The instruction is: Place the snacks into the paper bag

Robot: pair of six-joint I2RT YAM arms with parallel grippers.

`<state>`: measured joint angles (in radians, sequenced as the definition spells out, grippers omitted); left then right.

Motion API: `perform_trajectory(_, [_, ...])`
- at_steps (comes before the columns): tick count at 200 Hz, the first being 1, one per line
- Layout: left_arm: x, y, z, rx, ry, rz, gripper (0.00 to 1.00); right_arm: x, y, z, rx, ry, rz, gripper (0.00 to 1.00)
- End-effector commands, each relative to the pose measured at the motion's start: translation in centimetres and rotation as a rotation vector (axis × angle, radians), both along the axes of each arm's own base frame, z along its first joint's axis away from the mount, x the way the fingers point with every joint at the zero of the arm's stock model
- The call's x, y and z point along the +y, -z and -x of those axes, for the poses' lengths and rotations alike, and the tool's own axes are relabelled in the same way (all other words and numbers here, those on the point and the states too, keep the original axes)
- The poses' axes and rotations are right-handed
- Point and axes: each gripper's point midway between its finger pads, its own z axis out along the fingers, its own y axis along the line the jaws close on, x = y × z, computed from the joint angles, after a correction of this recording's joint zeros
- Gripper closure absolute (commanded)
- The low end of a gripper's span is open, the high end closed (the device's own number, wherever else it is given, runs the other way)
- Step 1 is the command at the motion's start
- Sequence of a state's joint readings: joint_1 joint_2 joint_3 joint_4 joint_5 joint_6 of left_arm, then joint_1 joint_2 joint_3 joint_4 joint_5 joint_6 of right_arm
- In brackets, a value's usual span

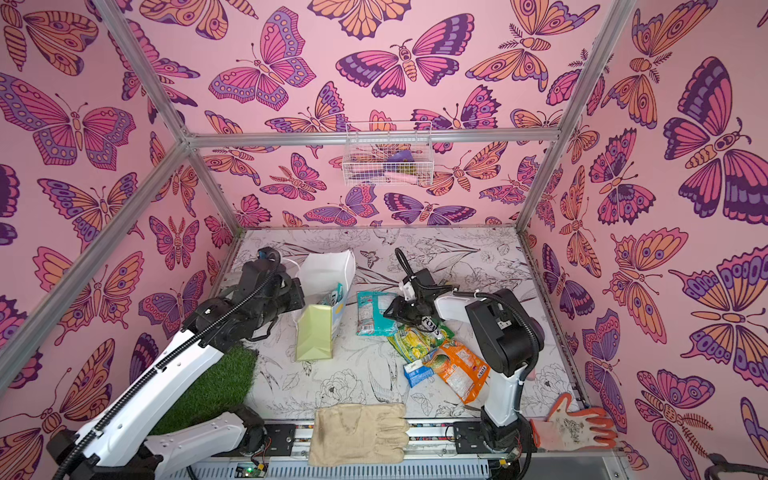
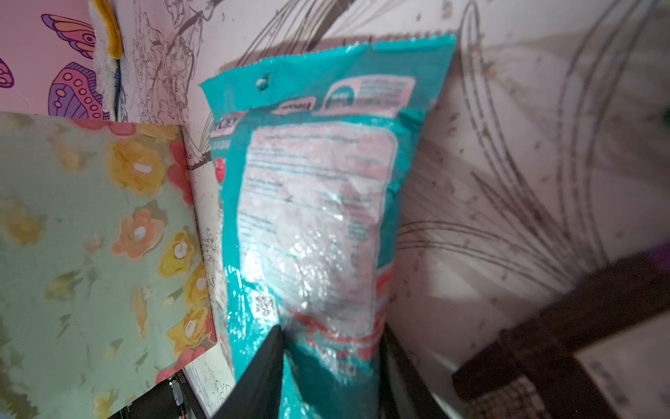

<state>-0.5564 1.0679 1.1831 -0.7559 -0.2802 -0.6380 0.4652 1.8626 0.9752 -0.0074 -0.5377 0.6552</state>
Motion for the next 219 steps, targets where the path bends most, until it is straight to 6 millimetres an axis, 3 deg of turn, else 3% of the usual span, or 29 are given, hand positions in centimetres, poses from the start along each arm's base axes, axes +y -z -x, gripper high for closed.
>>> perform_trajectory(1, [0.2,0.2,0.3,0.005,-0.006,0.014,1.0,-0.7,1.1,0.7,0.043,0.016,0.035,0.63])
perform_trajectory(74, [0.2,0.2,0.3,0.005,-0.004,0.019,1.0,-0.6,0.1,0.8,0.036,0.013,0.021,0.87])
perform_trajectory(219, [0.1,0.0,0.4,0.001,-0.003,0.028,1.0,-0.4,-4.5,0.8,-0.018,0.018,-0.015,1.0])
